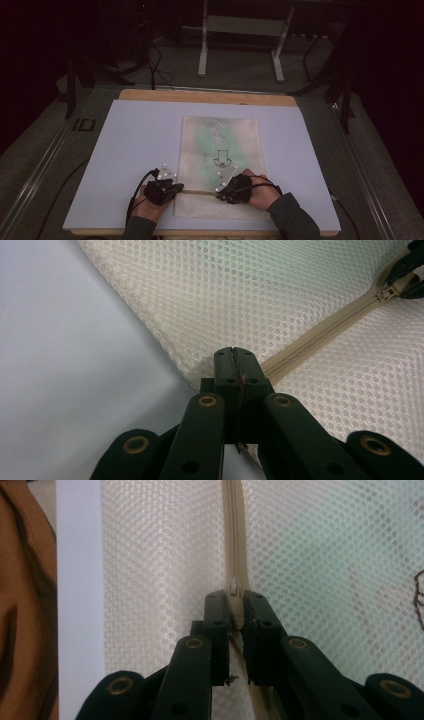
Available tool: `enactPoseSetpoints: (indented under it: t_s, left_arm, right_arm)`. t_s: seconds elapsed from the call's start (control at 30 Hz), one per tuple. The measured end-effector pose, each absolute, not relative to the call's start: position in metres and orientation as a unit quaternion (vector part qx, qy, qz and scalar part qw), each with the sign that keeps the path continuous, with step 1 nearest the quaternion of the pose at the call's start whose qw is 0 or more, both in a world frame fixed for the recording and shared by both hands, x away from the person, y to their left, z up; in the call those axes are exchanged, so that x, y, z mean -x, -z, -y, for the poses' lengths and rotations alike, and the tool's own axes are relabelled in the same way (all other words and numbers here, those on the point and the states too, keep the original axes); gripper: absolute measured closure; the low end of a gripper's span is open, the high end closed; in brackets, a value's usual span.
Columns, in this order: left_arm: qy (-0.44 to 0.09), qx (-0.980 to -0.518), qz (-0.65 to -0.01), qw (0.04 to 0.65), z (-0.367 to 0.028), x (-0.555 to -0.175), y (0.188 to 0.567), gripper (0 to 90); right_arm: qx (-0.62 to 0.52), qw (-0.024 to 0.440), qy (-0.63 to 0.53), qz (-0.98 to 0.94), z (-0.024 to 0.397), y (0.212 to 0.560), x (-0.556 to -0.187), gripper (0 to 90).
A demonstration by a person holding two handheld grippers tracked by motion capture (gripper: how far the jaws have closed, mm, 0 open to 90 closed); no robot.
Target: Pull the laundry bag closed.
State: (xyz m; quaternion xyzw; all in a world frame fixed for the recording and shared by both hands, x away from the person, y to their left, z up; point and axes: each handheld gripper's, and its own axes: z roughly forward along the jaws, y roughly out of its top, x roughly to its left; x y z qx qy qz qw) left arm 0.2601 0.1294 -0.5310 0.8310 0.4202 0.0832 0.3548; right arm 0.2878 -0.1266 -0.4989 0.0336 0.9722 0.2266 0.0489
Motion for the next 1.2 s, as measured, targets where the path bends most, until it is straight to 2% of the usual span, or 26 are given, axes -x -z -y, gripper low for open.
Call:
enactPoseSetpoints:
  t_s: [1.2]
  left_arm:
    - [-0.082, -0.831, -0.420, 0.355, -0.130, -0.260, 0.531, 89.5]
  right_arm:
    - [-0.040, 0.048, -0.227, -0.972, 0.145, 0.492, -0.288, 82.6]
